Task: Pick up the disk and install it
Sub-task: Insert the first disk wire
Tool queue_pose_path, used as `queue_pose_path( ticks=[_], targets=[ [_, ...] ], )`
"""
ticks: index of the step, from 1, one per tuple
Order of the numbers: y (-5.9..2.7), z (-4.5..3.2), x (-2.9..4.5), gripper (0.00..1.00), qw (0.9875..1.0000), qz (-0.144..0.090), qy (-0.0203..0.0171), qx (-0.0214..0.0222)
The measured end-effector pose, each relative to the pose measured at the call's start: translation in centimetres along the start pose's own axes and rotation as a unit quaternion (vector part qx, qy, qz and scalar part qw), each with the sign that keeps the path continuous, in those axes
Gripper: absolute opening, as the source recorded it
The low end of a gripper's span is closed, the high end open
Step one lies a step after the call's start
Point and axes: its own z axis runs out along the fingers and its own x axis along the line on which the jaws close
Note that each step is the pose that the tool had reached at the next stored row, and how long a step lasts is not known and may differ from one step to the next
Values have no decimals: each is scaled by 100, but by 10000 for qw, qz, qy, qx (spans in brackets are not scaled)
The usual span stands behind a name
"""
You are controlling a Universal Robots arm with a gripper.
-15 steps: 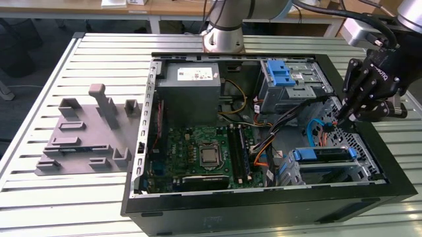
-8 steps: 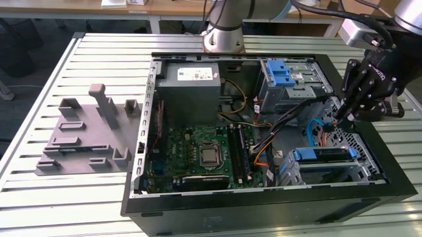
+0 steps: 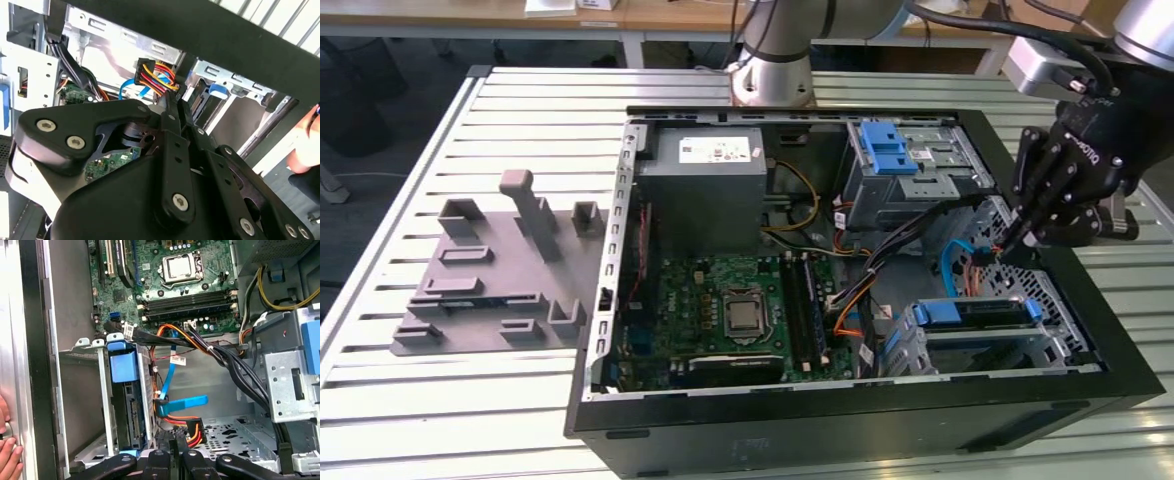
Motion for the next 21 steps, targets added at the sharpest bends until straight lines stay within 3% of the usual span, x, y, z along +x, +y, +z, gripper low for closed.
queue_pose_path(
  ticks=[4,10,21],
  targets=[
    [53,1,10,16,10000,-31,0,35],
    [52,6,30,16,9997,-234,1,121],
    [78,35,142,16,9990,-371,-15,231]
  ],
)
